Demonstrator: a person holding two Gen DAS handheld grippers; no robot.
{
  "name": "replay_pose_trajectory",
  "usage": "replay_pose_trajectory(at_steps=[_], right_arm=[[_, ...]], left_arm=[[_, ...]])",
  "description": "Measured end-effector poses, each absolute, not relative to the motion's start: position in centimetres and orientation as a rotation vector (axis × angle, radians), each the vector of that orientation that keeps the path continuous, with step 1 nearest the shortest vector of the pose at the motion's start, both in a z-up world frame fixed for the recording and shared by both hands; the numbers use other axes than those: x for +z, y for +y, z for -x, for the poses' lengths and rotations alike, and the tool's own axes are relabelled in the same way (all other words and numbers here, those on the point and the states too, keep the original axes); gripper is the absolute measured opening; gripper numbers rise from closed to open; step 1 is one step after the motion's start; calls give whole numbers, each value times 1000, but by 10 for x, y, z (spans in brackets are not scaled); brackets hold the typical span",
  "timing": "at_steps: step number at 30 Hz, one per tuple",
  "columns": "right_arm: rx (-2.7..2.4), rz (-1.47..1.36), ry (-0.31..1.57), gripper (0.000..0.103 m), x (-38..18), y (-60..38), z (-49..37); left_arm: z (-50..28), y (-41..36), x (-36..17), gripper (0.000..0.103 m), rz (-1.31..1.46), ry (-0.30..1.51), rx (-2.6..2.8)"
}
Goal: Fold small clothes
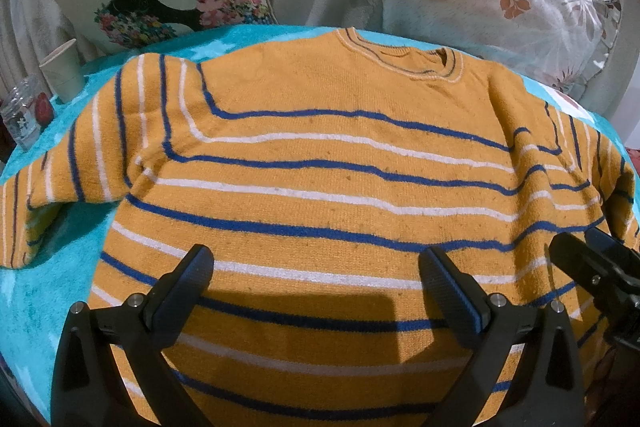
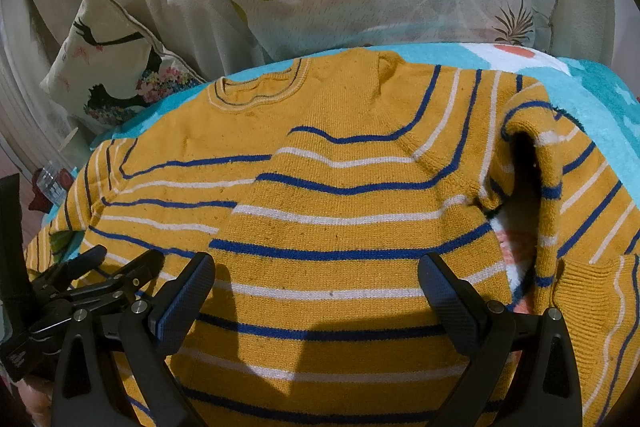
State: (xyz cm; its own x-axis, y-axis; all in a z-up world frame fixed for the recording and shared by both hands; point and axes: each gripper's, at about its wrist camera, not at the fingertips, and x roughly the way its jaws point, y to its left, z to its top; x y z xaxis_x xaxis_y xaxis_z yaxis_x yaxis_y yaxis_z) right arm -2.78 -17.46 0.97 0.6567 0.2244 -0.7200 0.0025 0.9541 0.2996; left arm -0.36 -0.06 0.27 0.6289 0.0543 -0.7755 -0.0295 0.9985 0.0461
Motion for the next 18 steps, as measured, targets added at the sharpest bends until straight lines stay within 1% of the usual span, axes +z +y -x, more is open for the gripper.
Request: replay_pose_trajectory(at_steps=[1, 2, 3, 4, 7, 9, 11, 13, 15, 18], right_arm=[[133, -280, 852, 103, 10, -174, 27], [161, -289, 844, 100, 13, -175, 28], [213, -325, 813, 93, 17, -180, 33], [281, -379, 769, 92, 23, -189, 42], [263, -455, 654, 93, 48, -228, 85], [202, -444, 582, 95, 61, -254, 115], [74, -397, 535, 96, 67, -283, 145], [-62, -339, 550, 96, 62, -306, 161], [-147, -328, 653, 96, 41, -327, 161], [-168, -357, 786, 96, 4, -339, 150]], left_arm=[[11, -2, 8, 101, -51, 865, 108], [20, -3, 15, 100, -67, 833, 133], [32, -5, 23, 100, -66, 795, 120], [53, -8, 38, 100, -47, 741, 59], [97, -10, 66, 100, -65, 632, -4], [120, -5, 79, 100, -69, 564, 5], [135, 8, 86, 100, -33, 552, 14], [144, 25, 85, 100, 29, 568, 28], [141, 39, 78, 100, 64, 621, 46], [147, 62, 72, 100, 123, 623, 65]])
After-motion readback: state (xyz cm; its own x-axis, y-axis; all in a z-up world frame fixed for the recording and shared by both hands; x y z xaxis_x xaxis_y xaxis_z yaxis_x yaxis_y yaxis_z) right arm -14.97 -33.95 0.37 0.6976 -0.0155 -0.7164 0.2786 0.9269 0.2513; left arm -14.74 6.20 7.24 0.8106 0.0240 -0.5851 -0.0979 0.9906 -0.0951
